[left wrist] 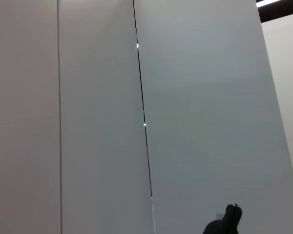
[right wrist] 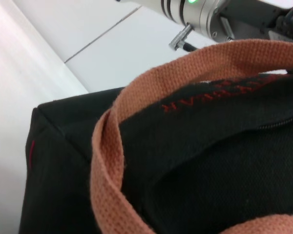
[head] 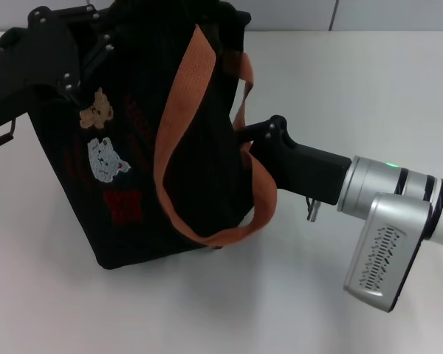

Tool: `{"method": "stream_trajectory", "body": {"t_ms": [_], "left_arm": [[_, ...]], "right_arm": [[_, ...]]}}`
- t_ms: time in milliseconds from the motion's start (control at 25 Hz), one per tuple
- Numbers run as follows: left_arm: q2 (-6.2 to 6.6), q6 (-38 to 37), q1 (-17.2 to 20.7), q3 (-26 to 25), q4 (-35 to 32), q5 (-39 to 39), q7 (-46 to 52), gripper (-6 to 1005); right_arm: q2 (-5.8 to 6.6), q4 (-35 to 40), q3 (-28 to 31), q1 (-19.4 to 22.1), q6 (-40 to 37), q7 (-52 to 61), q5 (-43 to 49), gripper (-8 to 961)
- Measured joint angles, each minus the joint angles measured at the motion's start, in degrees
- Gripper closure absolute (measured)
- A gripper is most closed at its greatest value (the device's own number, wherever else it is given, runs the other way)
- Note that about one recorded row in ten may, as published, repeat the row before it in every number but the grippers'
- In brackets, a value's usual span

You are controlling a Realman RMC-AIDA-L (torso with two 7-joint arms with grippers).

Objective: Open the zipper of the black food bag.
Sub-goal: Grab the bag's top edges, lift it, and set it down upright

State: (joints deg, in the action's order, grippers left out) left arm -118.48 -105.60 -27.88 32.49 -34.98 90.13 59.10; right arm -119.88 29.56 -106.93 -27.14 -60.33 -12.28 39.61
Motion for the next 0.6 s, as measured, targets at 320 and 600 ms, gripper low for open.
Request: {"method": "stream_trajectory", "body": {"t_ms": [320, 600], "left_arm": [[0.0, 1.0, 0.3, -0.3, 0.0, -0.2, -0.2, 894], [0.0, 2.5, 1.0, -0.8, 0.0, -0.7, -0.3, 895]], "right_arm": [[0.0, 0.0, 0.6, 1.4, -1.9, -1.2, -1.0, 925], [0.0, -0.5, 1.7, 2.8, -4.6, -1.3, -1.9, 941]]}}
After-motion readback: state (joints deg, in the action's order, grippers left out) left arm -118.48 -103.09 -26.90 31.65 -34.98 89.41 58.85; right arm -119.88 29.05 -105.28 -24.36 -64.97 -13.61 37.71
